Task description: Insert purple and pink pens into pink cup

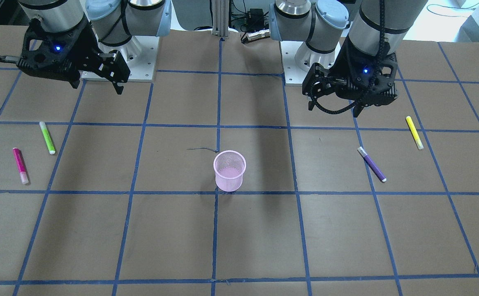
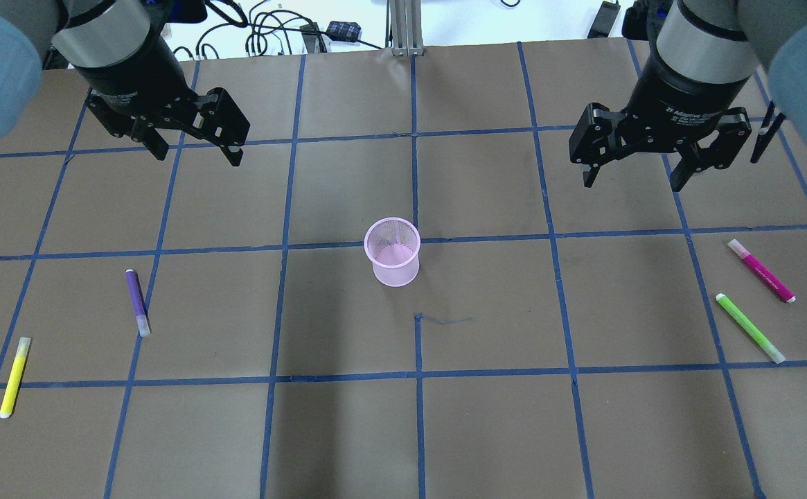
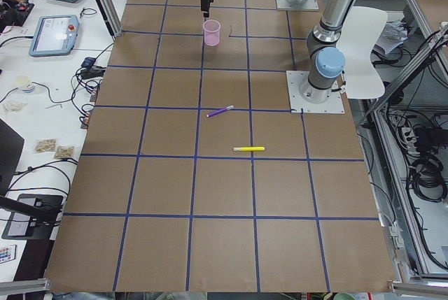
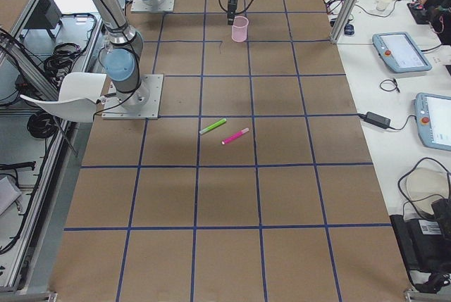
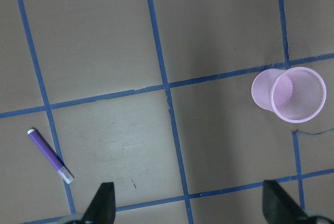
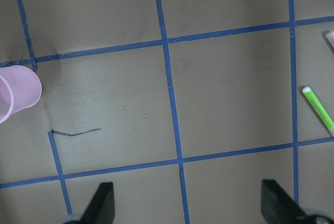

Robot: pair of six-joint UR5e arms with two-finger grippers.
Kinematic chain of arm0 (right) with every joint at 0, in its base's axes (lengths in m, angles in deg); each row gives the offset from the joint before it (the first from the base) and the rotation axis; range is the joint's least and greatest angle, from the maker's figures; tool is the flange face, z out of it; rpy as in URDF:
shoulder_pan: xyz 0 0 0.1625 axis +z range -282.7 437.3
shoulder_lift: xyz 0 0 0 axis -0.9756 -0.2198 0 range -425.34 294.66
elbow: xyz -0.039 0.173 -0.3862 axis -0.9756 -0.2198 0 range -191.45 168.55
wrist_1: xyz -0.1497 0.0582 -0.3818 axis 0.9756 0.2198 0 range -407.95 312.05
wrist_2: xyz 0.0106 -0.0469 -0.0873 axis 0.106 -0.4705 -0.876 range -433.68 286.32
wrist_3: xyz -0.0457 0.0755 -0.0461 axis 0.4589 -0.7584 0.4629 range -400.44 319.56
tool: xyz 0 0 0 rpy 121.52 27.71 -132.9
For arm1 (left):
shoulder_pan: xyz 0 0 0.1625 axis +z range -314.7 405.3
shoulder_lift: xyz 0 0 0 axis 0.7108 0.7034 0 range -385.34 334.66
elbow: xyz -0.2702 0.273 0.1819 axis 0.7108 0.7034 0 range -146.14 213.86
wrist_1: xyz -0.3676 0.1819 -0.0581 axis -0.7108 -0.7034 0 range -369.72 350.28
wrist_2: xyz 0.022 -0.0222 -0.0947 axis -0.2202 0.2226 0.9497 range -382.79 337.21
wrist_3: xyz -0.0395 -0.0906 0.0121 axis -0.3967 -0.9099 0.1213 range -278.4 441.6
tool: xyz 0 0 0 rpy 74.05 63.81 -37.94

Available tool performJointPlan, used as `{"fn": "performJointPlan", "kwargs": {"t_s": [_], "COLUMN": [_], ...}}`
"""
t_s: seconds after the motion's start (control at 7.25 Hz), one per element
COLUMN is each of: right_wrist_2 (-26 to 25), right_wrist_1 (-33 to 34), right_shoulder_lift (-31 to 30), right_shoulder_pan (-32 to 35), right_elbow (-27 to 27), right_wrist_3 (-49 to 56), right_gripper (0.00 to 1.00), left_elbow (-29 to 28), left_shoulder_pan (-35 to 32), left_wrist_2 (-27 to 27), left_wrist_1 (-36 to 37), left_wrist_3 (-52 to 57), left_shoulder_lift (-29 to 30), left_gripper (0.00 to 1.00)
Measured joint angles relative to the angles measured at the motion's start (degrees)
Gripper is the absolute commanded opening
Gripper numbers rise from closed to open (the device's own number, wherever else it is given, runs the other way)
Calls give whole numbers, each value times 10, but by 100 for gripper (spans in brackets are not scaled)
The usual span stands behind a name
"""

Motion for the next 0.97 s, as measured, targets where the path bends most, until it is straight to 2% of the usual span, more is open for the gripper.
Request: {"fn": "performJointPlan", "kwargs": {"t_s": [0.55, 0.69, 0.97], "right_wrist_2": [-3, -8, -13], "right_wrist_1": [10, 27, 91], "right_shoulder_lift": [11, 14, 15], "right_shoulder_pan": [-21, -55, -177], "right_elbow": [27, 44, 79], "right_wrist_3": [21, 72, 314], "right_gripper": [100, 100, 100], "left_elbow": [11, 11, 11], "left_shoulder_pan": [1, 1, 1], "left_wrist_2": [-1, -2, -10], "left_wrist_1": [34, 36, 36], "left_wrist_3": [-6, -7, -6], "left_shoulder_lift": [1, 2, 2], "left_gripper": [100, 100, 100]}}
